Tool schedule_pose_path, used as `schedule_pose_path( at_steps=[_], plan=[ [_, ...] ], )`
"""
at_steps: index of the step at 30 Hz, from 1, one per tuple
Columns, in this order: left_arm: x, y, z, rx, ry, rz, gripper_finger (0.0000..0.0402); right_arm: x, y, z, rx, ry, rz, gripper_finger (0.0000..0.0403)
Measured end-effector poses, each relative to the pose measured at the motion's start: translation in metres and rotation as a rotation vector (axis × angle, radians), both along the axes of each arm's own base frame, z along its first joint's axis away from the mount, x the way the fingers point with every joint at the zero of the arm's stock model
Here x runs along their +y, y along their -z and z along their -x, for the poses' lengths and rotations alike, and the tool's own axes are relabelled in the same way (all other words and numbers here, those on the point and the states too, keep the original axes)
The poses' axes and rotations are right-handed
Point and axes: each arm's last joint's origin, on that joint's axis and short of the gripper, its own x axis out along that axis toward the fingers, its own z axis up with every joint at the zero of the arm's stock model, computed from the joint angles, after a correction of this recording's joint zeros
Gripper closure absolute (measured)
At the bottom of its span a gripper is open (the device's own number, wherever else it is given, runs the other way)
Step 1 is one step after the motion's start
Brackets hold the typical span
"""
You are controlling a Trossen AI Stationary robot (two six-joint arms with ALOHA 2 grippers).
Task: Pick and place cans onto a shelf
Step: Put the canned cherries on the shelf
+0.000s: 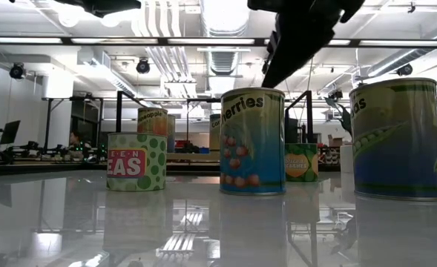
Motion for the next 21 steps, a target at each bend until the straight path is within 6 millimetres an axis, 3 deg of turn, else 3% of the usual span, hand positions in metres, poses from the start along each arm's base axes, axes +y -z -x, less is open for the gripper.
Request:
schedule_pose_path(
  at_steps=[7,17,21],
  plan=[
    [0.000,0.000,0.000,0.003,0.000,0.000,0.0402,0.009,0.000,-0.002,-0.058,0.032,-0.059,0.0367],
    [0.000,0.001,0.000,0.005,0.000,0.001,0.0402,0.005,0.002,-0.003,-0.063,0.088,-0.057,0.0229],
    [0.000,0.001,0.000,0.005,0.000,0.001,0.0402,-0.001,0.008,-0.004,-0.082,0.143,-0.062,0.0198]
  ],
)
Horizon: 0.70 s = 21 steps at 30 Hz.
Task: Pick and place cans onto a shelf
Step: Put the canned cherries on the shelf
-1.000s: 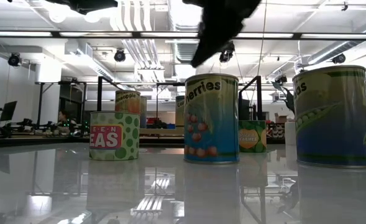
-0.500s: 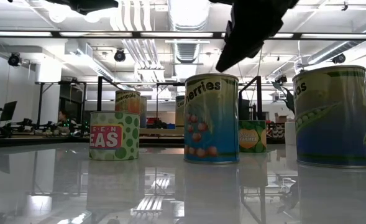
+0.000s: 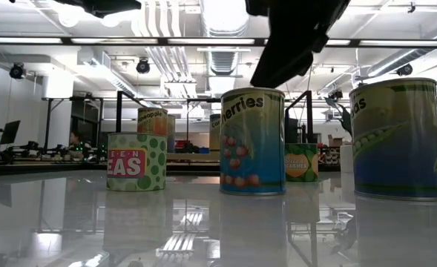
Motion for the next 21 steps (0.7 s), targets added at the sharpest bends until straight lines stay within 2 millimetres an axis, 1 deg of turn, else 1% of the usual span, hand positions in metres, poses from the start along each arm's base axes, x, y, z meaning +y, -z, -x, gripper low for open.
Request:
schedule_pose_path(
  at_steps=[3,5,10,15,21],
  plan=[
    [0.000,0.000,0.000,0.000,0.000,0.001,0.0402,-0.003,0.007,-0.001,-0.029,0.016,-0.015,0.0195],
    [0.000,0.000,0.000,-0.001,-0.001,0.006,0.0402,-0.004,0.013,-0.001,-0.049,0.017,-0.021,0.0200],
    [0.000,0.000,0.000,-0.003,-0.001,0.011,0.0402,-0.004,0.026,0.001,-0.084,0.015,-0.038,0.0231],
    [0.000,0.000,0.000,-0.003,-0.001,0.013,0.0402,-0.004,0.035,0.002,-0.150,0.018,-0.066,0.0288],
    [0.000,0.000,0.000,-0.005,-0.002,0.016,0.0402,-0.005,0.044,0.005,-0.182,0.031,-0.081,0.0379]
  ],
)
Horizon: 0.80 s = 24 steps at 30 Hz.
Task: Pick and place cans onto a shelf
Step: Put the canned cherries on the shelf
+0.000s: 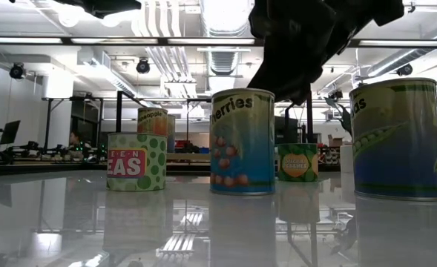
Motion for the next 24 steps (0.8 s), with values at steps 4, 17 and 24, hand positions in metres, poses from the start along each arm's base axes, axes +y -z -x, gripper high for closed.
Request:
schedule_pose_path(
  at_steps=[4,17,24],
  plan=[
    [0.000,0.000,0.000,0.000,0.000,0.002,0.0402,0.000,0.001,0.000,-0.023,0.000,-0.003,0.0391],
    [0.000,0.000,0.000,0.000,0.000,0.003,0.0402,-0.013,-0.016,-0.009,-0.066,-0.069,-0.008,0.0395],
    [0.000,0.000,0.000,-0.001,0.000,0.003,0.0402,-0.033,-0.036,-0.006,-0.114,-0.111,-0.080,0.0395]
  ],
)
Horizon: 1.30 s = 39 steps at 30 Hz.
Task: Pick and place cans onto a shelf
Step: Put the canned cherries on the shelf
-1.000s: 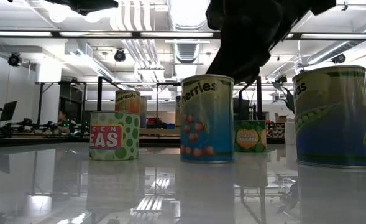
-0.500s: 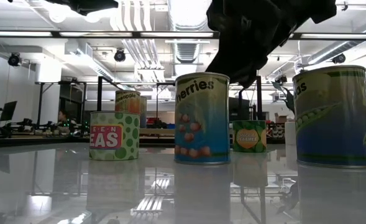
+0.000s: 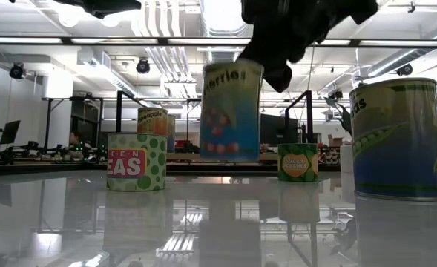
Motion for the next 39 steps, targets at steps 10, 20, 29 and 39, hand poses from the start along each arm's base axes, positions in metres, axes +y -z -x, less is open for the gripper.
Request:
schedule_pose_path(
  at_steps=[10,20,29,39],
  plan=[
    [0.000,0.000,-0.001,-0.005,0.000,0.003,0.0402,-0.068,-0.046,0.005,0.008,0.103,0.063,0.0395],
    [0.000,0.001,-0.003,0.003,0.000,0.004,0.0402,-0.151,-0.053,-0.003,0.065,0.183,0.201,0.0395],
    [0.000,0.001,-0.003,0.005,0.000,0.000,0.0402,-0.183,-0.041,0.000,0.104,0.232,0.210,0.0394],
    [0.000,0.000,-0.003,-0.003,0.000,-0.001,0.0402,-0.197,-0.025,-0.006,0.142,0.252,0.221,0.0394]
  ],
)
